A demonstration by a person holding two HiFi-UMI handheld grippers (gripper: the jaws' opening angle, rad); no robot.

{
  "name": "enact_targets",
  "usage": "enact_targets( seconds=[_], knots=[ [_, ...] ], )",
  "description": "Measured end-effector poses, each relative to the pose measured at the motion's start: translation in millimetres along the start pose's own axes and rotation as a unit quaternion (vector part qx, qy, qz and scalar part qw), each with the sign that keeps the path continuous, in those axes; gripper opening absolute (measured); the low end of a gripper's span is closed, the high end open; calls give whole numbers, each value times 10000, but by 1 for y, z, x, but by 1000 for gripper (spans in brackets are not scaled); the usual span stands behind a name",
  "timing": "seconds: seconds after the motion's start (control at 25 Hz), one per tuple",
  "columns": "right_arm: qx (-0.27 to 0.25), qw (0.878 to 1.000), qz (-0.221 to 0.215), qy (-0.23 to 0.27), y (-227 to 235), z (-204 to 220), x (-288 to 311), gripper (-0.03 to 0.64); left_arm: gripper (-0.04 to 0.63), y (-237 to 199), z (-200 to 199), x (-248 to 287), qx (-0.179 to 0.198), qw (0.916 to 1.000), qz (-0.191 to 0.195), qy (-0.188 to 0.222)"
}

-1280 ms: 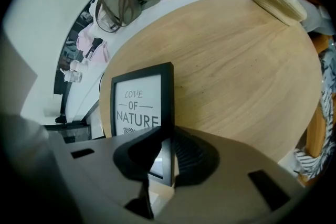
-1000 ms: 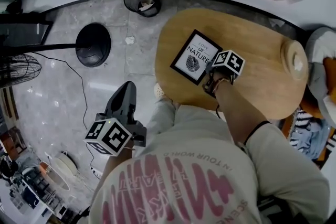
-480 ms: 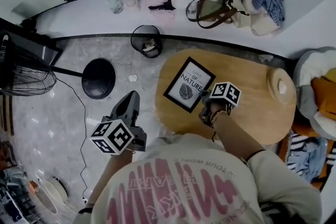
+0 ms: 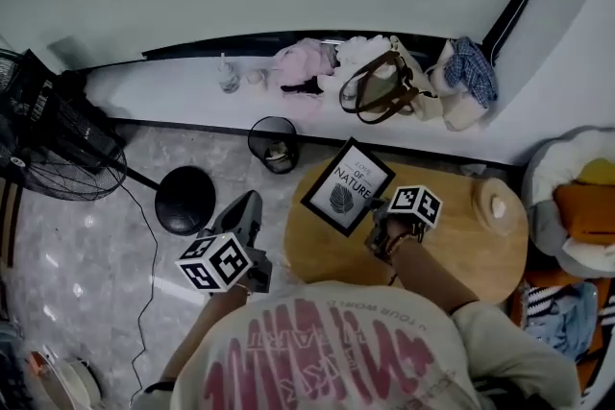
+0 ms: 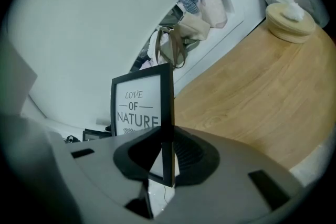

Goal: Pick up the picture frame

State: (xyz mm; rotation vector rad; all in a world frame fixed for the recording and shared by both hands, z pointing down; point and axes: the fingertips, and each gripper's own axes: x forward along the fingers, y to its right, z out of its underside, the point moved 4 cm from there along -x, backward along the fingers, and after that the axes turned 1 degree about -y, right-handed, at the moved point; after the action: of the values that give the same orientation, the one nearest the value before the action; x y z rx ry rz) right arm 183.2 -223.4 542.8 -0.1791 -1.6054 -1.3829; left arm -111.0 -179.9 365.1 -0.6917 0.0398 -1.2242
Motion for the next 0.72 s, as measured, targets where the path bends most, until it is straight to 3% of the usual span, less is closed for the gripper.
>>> enact_targets(
  seconds=[0.28,0.72],
  knots=[
    [-39,9969,-684,373,-46,-24,-24,75,3,18,-26,1,160,9989,294,333],
    [-350,9798,-1771,857,-121,-35,-74,75,3,37,-53,-16,361,9950,612,708]
  ],
)
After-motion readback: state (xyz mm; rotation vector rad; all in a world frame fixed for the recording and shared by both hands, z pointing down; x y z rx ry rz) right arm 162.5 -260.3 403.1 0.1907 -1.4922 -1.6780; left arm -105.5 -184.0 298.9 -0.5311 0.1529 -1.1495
